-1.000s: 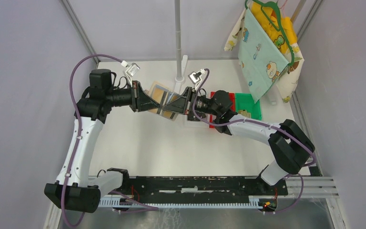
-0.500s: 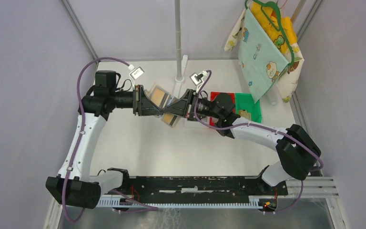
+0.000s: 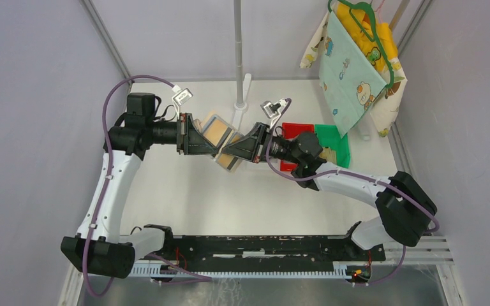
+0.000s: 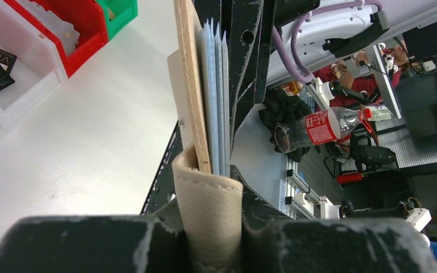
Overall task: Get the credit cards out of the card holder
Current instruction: Remove the credit card from the card holder.
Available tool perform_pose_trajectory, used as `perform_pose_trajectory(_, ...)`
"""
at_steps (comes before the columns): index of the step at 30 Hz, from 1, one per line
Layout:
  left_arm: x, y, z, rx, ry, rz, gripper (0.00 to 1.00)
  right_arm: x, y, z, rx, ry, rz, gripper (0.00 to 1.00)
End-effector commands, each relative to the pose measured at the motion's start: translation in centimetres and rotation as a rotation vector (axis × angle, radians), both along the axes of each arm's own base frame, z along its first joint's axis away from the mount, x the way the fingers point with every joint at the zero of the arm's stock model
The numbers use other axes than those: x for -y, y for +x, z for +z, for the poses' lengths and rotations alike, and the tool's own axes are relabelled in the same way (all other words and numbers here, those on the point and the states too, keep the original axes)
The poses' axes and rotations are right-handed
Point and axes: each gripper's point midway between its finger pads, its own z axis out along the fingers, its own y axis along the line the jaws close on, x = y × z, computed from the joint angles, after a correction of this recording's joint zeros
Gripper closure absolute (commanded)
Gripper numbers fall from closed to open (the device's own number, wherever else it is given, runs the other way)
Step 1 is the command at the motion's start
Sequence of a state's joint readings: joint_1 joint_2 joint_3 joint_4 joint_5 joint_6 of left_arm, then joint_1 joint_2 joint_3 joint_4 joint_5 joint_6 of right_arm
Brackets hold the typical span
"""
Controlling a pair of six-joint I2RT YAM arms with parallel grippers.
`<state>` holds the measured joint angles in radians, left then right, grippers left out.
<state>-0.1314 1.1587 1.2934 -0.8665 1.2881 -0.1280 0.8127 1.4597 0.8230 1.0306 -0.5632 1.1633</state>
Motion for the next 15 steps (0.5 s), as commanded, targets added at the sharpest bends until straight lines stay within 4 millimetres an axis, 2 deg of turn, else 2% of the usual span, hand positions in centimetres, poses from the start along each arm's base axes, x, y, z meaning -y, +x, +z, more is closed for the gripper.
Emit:
perform_pose_trajectory(1,0.2,-1.9,3.5,0.079,-0.084,-0.091,0.81,0.5,0.2,0.1,0.021,0.002,-0.031,1.0)
perform_pose_trajectory(4,0.2,-2.0,3.5,0.086,-0.084,-0.091,0.76,0.6,0.2,0.1,0.016,0.01,-0.03,1.0)
perform_pose_trajectory(6,0.2,-2.2,3.3,0.093,-0.085,-0.095,0.79,0.5,0.2,0.6,0.015,0.024,-0.027,1.0)
perform_pose_trajectory(9,0.1,-2.4,3.3,0.104,-0.086,-0.097,0.93,0.4,0.5,1.8,0.022,0.054,-0.028,0.78)
perform_pose_trajectory(10,0.1,-2.4,3.3,0.108,-0.085,-0.095,0.95,0.3,0.6,2.2,0.023,0.065,-0.029,0.75)
perform_pose_trajectory(13,0.1,-2.4,3.4,0.125,-0.079,-0.089,0.95,0.2,0.6,3.5,0.032,0.1,-0.017,0.58)
perform_pose_trajectory(15,0.1,-2.3,3.5,0.136,-0.073,-0.081,0.95,0.2,0.5,4.0,0.037,0.112,-0.007,0.54)
